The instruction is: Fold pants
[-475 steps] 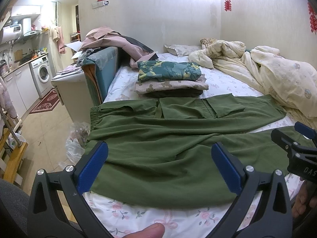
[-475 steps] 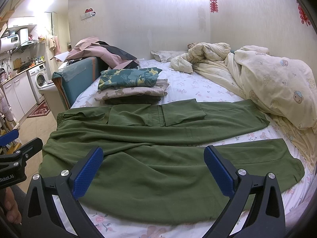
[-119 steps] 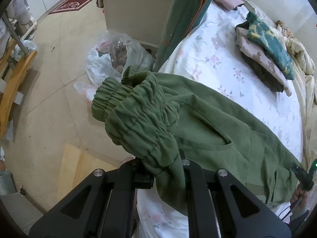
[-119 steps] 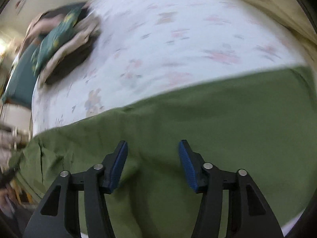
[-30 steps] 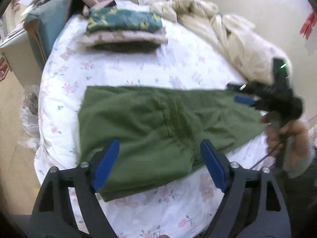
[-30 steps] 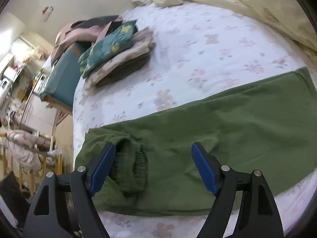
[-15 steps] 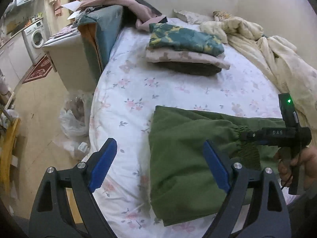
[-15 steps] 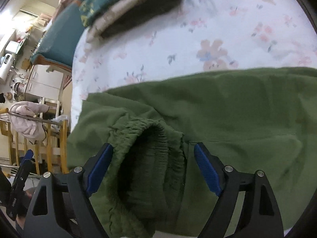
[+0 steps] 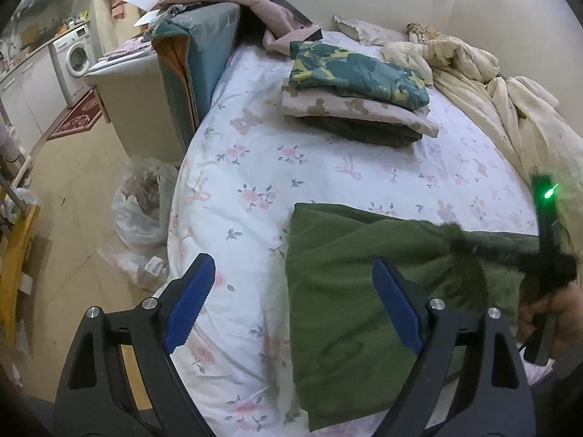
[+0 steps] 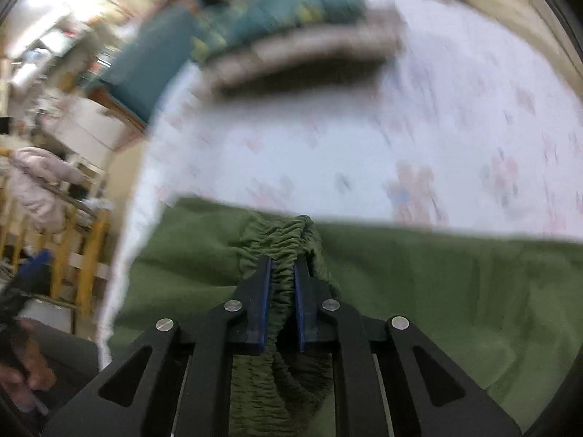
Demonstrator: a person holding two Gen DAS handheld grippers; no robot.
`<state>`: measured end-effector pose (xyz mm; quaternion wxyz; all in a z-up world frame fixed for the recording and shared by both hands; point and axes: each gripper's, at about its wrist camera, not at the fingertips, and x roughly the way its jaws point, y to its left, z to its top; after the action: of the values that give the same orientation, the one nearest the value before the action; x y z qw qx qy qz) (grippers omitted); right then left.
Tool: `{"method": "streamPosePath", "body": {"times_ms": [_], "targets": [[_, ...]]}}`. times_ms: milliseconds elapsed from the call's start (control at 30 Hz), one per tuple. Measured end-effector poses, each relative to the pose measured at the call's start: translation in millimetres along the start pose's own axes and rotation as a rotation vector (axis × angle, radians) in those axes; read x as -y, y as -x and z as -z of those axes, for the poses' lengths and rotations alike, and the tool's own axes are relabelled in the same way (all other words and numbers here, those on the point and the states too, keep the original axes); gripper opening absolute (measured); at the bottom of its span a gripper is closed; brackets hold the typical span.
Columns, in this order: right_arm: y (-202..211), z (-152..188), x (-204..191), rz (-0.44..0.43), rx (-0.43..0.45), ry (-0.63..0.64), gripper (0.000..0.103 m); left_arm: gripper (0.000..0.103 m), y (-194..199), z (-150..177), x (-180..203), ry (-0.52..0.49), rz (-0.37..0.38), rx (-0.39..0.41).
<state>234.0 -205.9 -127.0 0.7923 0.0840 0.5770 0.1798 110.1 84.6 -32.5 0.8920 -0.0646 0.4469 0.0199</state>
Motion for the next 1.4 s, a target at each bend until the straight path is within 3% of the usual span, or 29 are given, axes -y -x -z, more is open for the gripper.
{"method": "streamPosePath", "body": {"times_ms": [67,133,233,300,400,533,633,800,900,967,1000,1067,1133,1200,1300,1367,1400], "targets": [[3,2,7,0.027,-0.011,-0.016,0.044,0.086,-2,1,-1,0.015,-0.020,-0.009],[24,2,13,0.012,0.040,-0.053,0.053,0.086,-3,1,-3,0.030,-0.019,-0.015],[55,17,21,-0.118,0.056,-0.147,0.053,0.086,-4,3,-3,0.046,-0.011,-0.031],[59,33,15,-0.142,0.011,-0.147,0.053,0.086,-3,4,0,0.044,-0.009,-0.037],[36,59,-3,-0.120,-0.100,-0.105,0.053,0.086,-3,4,5,0.040,0.004,-0.046],[-15,95,-15,0.070,-0.251,0.023,0.055,0.086,-4,6,15,0.018,0.003,-0.052],[-9,103,-19,0.089,-0.234,0.033,0.055,0.086,-12,7,15,0.024,-0.014,-0.084],[49,110,-15,0.002,-0.058,-0.096,0.058,0.086,-22,6,-8,0.091,-0.043,-0.130],[64,125,-29,-0.208,-0.008,-0.163,0.058,0.086,-40,-4,-17,0.121,-0.029,-0.201],[61,147,-34,-0.326,0.004,-0.275,0.059,0.086,-55,-12,-17,0.116,0.003,-0.245],[56,163,-31,-0.376,0.007,-0.367,0.061,0.086,-64,-15,-15,0.106,0.010,-0.261],[46,196,-21,-0.446,0.002,-0.539,0.084,0.086,-85,-22,-11,0.081,0.026,-0.296],[21,223,-21,-0.533,-0.029,-0.677,0.086,0.086,-106,-26,-9,0.074,0.065,-0.331],[3,233,-29,-0.553,-0.034,-0.724,0.086,0.086,-128,-28,-6,0.077,0.114,-0.371],[-16,225,-46,-0.541,0.017,-0.692,0.086,0.085,-156,-29,0,0.051,0.165,-0.400],[-27,220,-49,-0.528,0.042,-0.704,0.085,0.080,-169,-30,3,0.020,0.188,-0.388],[-31,219,-49,-0.521,0.058,-0.717,0.084,0.073,-176,-30,3,0.029,0.209,-0.398]]}}
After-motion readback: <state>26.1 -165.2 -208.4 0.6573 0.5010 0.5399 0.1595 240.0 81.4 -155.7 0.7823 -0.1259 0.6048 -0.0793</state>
